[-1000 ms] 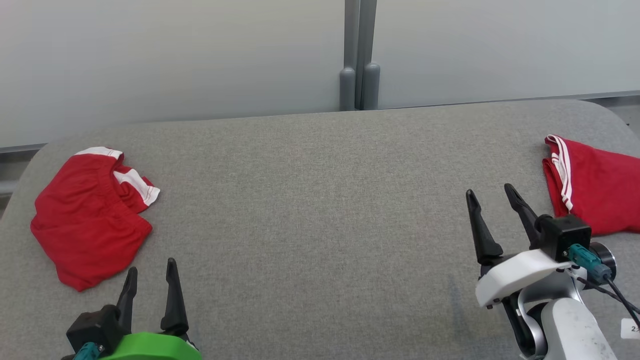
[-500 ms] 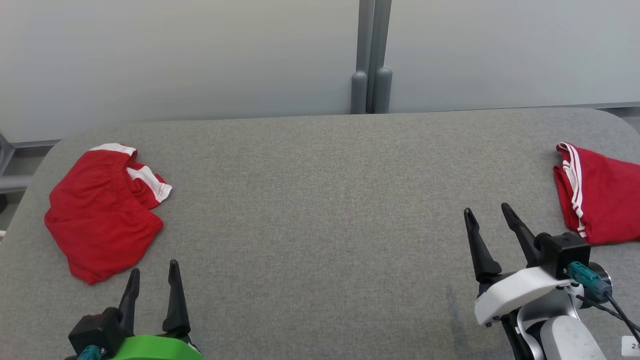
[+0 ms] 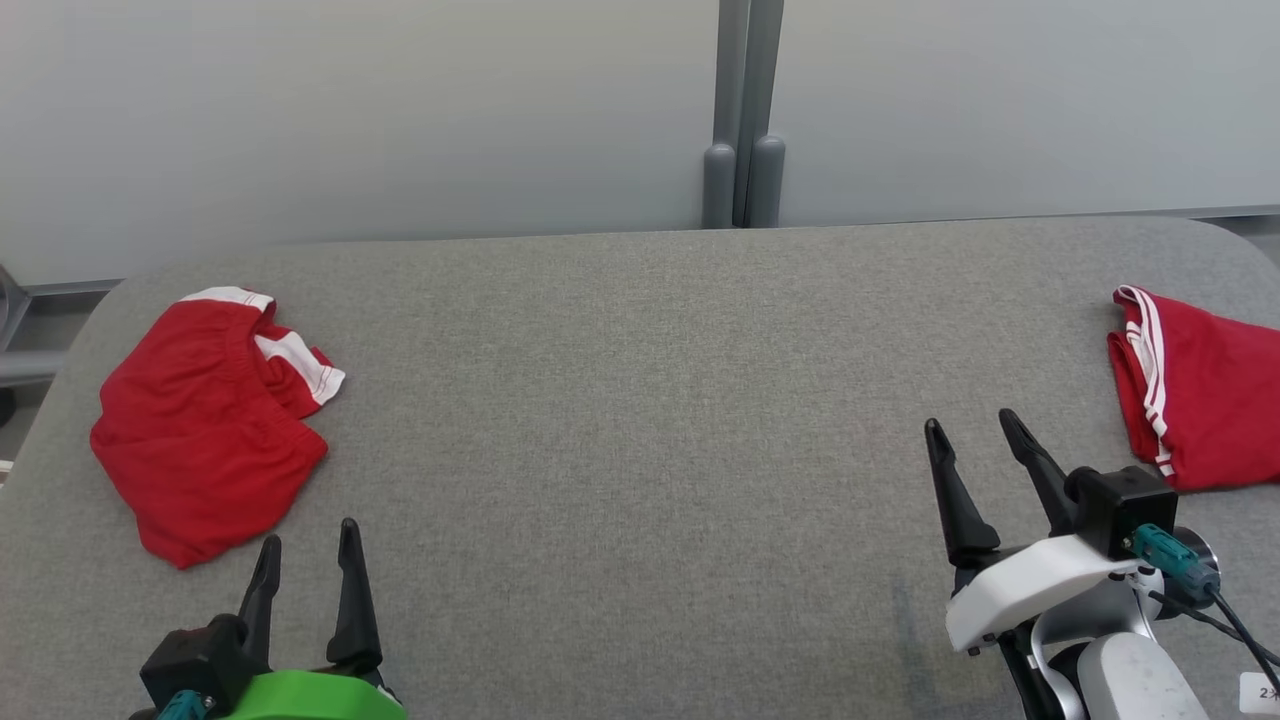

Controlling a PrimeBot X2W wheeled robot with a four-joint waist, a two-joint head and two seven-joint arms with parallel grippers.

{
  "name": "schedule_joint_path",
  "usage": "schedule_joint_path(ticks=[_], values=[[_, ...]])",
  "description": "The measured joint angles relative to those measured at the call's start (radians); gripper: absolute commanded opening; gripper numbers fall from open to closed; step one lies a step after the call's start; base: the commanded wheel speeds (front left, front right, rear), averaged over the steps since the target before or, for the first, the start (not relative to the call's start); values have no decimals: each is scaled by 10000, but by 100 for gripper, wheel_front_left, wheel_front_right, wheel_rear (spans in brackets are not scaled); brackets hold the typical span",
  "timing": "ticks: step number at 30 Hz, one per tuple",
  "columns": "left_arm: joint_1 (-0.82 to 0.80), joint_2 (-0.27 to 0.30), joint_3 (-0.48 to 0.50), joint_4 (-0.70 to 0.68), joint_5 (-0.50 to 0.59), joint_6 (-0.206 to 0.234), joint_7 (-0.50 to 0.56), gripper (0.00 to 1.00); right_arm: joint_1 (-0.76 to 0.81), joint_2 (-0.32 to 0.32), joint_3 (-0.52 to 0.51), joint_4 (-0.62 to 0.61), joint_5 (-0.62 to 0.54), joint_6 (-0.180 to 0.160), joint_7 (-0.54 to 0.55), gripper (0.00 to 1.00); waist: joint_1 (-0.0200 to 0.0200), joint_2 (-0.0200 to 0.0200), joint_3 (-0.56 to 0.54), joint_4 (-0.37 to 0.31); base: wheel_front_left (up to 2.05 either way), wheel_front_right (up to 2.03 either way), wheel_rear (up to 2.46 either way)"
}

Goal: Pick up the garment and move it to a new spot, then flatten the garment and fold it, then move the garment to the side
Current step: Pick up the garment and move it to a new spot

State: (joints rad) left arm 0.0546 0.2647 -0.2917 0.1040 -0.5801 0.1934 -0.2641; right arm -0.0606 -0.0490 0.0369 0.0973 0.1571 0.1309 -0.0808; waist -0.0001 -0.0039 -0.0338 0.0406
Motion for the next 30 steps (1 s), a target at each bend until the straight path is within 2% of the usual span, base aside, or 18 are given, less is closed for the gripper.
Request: schedule_joint_path(ticks=[7,14,22,30], values=[[-13,-46,33,71,92,-82,0,100,61,0,-10,-2,-4,0,-4,100,0,0,-4,168,0,0,0],[-29,-42,15,-86,180,21,79,100,162,0,-29,-23,-12,0,-88,100,0,0,-7,814,0,0,0],[-4,96,38,-332,192,163,192,100,186,6,125,-12,88,0,-192,100,0,0,10,2100,0,0,0],[179,253,105,-426,186,228,253,100,154,8,399,174,242,0,-309,100,0,0,45,3731,0,0,0]])
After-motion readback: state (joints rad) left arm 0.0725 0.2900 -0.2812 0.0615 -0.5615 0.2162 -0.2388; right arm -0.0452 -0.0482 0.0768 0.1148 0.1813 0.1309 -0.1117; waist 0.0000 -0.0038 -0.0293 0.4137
